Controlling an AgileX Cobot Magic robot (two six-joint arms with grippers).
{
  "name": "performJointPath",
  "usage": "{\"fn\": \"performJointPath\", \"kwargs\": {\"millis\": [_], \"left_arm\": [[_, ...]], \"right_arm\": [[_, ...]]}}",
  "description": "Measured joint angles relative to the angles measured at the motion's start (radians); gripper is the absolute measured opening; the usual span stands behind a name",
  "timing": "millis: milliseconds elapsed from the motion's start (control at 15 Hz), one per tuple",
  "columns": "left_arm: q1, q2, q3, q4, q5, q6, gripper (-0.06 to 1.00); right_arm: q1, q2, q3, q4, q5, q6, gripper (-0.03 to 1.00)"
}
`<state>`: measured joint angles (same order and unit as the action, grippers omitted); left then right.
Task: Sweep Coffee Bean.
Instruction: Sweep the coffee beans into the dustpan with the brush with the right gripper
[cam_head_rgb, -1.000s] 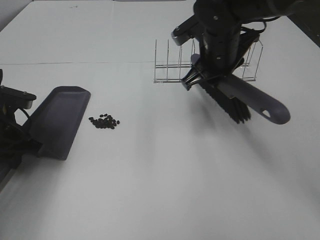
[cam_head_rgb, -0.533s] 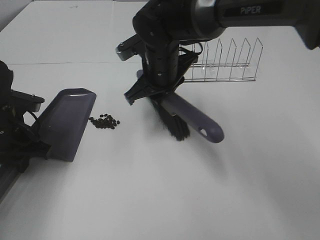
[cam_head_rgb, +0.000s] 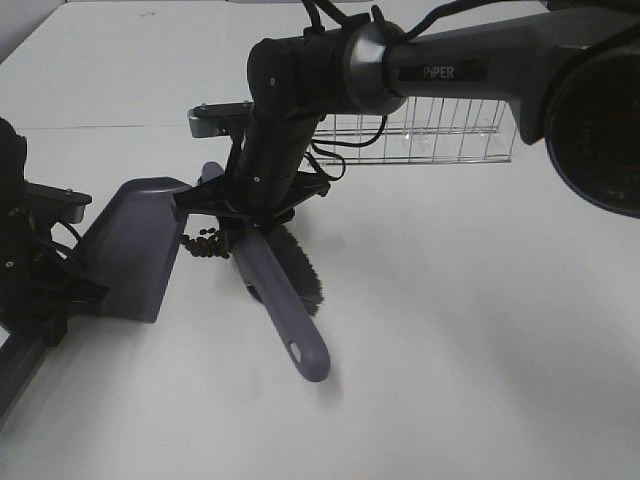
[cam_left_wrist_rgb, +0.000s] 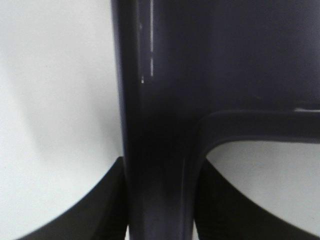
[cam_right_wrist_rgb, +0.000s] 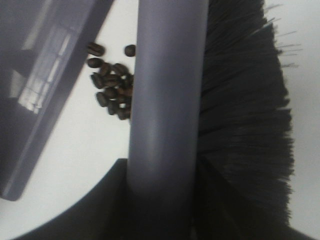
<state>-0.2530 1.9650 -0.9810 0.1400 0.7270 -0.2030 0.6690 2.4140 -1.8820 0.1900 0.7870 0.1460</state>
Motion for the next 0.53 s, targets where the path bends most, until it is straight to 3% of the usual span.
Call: {"fn": "performJointPath", "kwargs": {"millis": [267, 533], "left_arm": [[0.000, 0.000, 0.000, -0.008, -0.002, 0.003, 0.33], [0.000, 0.000, 0.000, -0.018, -0.004, 0.003, 0.33]], "right_arm": [[-0.007, 0.011, 0.000, 0.338, -0.065, -0.170, 0.37], [-0.078, 0.021, 0.000, 0.675, -0.032, -0.372, 0.37]]}}
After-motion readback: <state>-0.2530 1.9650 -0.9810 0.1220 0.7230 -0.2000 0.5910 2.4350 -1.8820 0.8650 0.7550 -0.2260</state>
